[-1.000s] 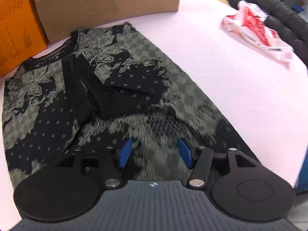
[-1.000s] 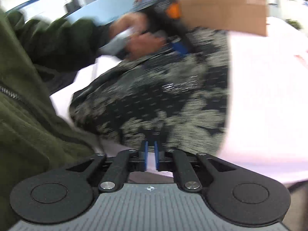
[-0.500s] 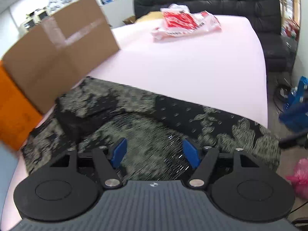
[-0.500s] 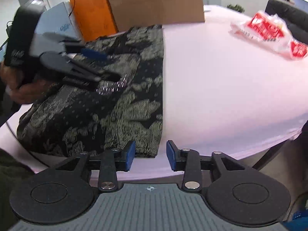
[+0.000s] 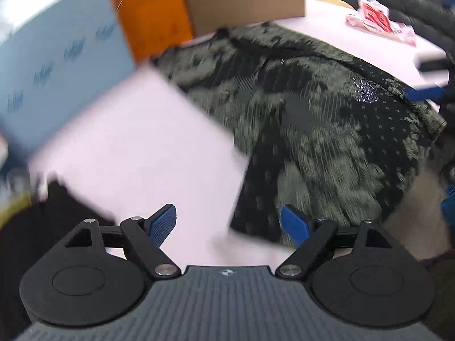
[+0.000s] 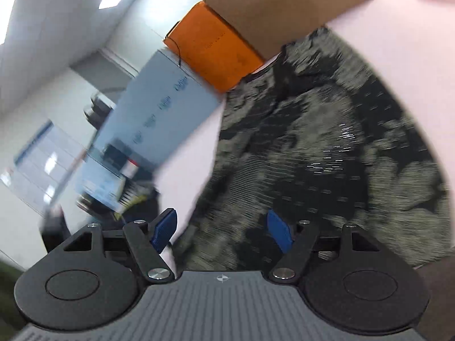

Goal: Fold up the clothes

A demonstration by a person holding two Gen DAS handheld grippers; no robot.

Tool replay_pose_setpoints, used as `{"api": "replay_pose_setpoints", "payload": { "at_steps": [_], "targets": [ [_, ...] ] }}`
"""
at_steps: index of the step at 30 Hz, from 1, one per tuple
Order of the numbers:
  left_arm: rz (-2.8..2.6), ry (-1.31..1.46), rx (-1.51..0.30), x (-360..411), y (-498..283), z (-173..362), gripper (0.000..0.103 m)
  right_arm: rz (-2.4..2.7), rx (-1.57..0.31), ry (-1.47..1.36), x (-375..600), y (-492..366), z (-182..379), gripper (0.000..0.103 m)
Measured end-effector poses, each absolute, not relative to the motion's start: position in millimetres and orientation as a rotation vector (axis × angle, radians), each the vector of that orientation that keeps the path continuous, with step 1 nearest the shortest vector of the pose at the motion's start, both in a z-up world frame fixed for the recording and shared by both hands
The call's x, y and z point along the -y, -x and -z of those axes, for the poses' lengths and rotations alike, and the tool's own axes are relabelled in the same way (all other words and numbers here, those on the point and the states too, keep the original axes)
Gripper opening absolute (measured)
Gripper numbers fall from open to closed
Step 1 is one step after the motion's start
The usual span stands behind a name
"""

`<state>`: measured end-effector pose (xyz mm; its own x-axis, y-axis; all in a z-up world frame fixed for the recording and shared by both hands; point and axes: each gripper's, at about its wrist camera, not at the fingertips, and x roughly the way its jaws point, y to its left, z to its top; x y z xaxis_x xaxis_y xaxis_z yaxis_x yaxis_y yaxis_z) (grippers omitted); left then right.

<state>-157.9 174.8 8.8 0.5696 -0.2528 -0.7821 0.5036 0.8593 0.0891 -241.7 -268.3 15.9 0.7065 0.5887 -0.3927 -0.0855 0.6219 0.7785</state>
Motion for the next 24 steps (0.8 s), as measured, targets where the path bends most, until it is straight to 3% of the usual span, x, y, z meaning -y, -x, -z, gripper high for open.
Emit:
{"api": "replay_pose_setpoints", "payload": {
  "at_steps": [5, 9, 10, 12, 13, 17, 24],
  "targets": [
    [0.317, 0.072, -0.947, -190, 160, 10, 0.08, -0.512, -0.75, -0.922, 272, 176, -34, 0.082],
    [0.176, 0.296, -0.88, -188, 161, 18, 0.08, -0.598, -0.809, -0.873, 270, 138, -37, 0.084],
    [0.135, 0.314, -0.871, -184, 161, 19, 0.076, -0.619, -0.824, -0.863, 270, 131, -35, 0.084],
    [0.053, 0.327, -0.858, -176, 163, 22, 0.034, -0.644, -0.851, -0.859, 272, 120, -29, 0.084],
    [0.026, 0.333, -0.859, -172, 164, 22, 0.002, -0.654, -0.864, -0.859, 274, 114, -27, 0.084],
    [-0.019, 0.333, -0.803, -155, 180, 9, 0.001, -0.544, -0.901, -0.919, 290, 82, -14, 0.092],
    [-0.02, 0.291, -0.703, -112, 209, -18, 0.001, -0.484, -0.978, -1.063, 284, 2, 31, 0.092]
  ]
}}
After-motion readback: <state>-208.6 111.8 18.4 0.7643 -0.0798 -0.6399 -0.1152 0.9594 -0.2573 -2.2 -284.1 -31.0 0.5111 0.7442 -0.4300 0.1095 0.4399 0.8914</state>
